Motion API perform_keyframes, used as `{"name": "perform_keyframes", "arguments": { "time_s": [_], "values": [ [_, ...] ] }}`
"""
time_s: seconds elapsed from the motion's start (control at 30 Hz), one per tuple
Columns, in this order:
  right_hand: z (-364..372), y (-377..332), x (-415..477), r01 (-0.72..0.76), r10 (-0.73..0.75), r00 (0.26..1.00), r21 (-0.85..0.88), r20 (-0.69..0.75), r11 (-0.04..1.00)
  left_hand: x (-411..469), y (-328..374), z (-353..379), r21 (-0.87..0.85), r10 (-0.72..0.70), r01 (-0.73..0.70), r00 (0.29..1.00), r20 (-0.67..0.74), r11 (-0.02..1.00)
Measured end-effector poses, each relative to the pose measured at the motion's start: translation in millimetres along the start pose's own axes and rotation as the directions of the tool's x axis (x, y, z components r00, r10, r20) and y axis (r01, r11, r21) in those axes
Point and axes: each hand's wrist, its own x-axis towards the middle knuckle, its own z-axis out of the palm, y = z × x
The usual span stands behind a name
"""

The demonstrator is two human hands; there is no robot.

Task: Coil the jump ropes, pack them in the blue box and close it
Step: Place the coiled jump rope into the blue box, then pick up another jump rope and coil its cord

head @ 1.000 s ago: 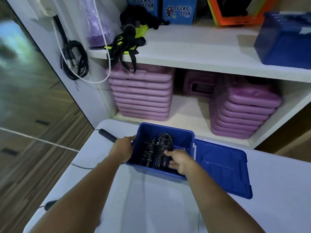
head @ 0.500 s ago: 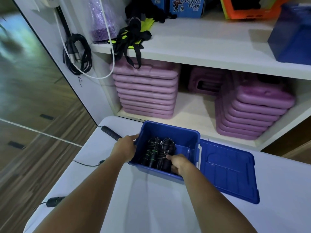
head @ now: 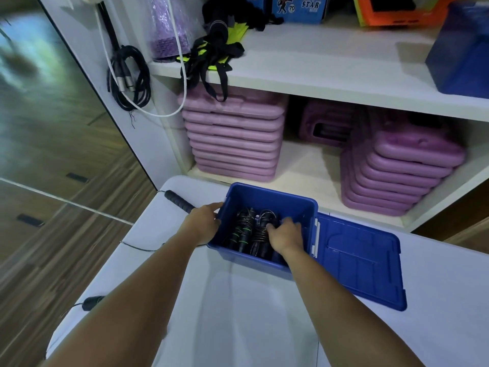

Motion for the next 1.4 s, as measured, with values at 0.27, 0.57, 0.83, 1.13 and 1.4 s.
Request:
{"name": "perform_keyframes", "arguments": {
  "time_s": [0.27, 0.57, 0.83, 1.13, 1.4],
  "values": [
    [8.5, -33.5, -66.6, 0.517, -0.511, 0.841, -0.011, -0.178, 0.856, -45.5, -52.4, -26.7, -0.005, -0.076, 0.075, 0.996, -0.055, 0.997],
    [132.7, -24.5, -156.3, 0.461, -0.445, 0.874, -0.042, 0.195, 0.886, -121.7, -192.5, -27.0, 0.298, -0.151, 0.104, 0.979, 0.139, 0.949],
    [218.4, -4.2, -203.8, 0.178, -0.096, 0.949, -0.26, 0.299, 0.949, -151.7, -255.3, -8.3, 0.535, -0.01, -0.055, 0.993, 0.118, 0.843],
    [233.5, 1.3, -224.0, 0.037, -0.013, 0.958, -0.078, 0.287, 0.996, -168.6, -270.1, -0.7, 0.352, 0.069, -0.076, 0.997, 0.032, 0.933],
    [205.7, -31.5, -261.9, -0.16, -0.082, 0.927, 0.58, 0.367, 0.798, -196.0, -217.8, -57.0, -0.576, -0.098, 0.041, 0.993, -0.068, 0.817]
  ]
}}
